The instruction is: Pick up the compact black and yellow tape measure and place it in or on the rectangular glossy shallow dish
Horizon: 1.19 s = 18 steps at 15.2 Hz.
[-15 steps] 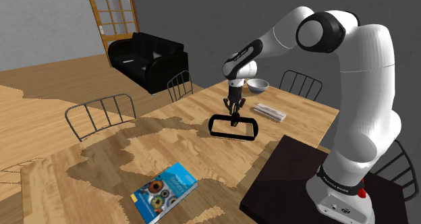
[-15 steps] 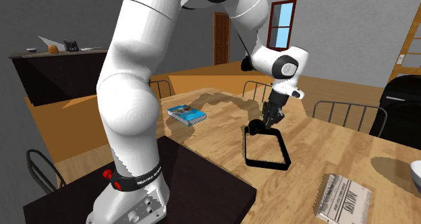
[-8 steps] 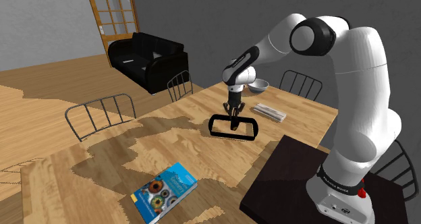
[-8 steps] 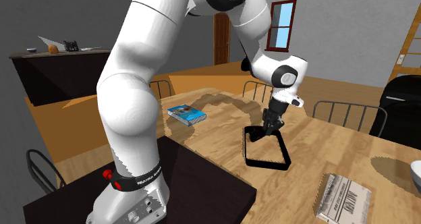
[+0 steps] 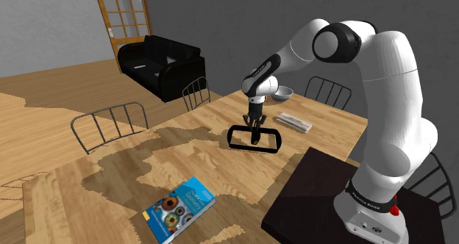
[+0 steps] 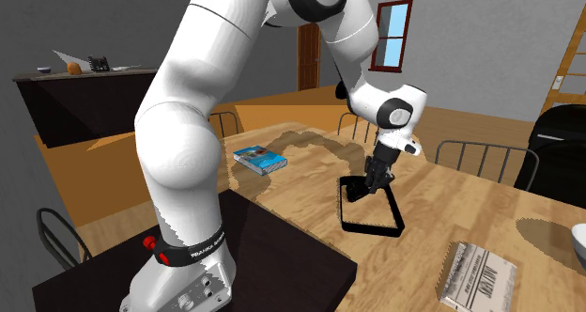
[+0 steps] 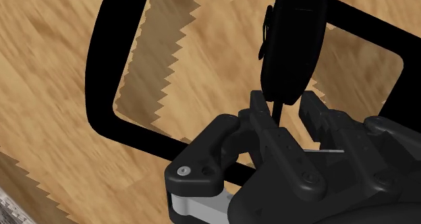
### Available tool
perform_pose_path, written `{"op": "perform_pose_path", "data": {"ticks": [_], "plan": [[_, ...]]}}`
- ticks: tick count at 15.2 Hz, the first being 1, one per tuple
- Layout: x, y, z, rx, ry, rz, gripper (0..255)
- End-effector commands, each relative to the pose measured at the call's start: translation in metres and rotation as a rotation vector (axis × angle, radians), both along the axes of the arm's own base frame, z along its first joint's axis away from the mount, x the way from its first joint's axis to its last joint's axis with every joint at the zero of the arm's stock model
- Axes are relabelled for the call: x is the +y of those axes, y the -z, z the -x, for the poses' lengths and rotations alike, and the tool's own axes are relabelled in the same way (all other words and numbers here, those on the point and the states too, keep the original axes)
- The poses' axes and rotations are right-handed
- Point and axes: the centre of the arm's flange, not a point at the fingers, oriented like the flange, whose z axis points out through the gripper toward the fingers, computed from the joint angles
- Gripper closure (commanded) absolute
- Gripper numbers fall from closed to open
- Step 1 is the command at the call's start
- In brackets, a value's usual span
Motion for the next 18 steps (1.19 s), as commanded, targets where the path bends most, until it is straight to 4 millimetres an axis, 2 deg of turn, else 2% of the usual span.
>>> {"op": "perform_pose_path", "data": {"ticks": [1,3,4,9,13,18], "plan": [[0.000,0.000,0.000,0.000,0.000,0.000,255],[0.000,0.000,0.000,0.000,0.000,0.000,255],[0.000,0.000,0.000,0.000,0.000,0.000,0],[0.000,0.000,0.000,0.000,0.000,0.000,0],[-0.010,-0.048,-0.008,0.000,0.000,0.000,0],[-0.010,-0.048,-0.008,0.000,0.000,0.000,0]]}}
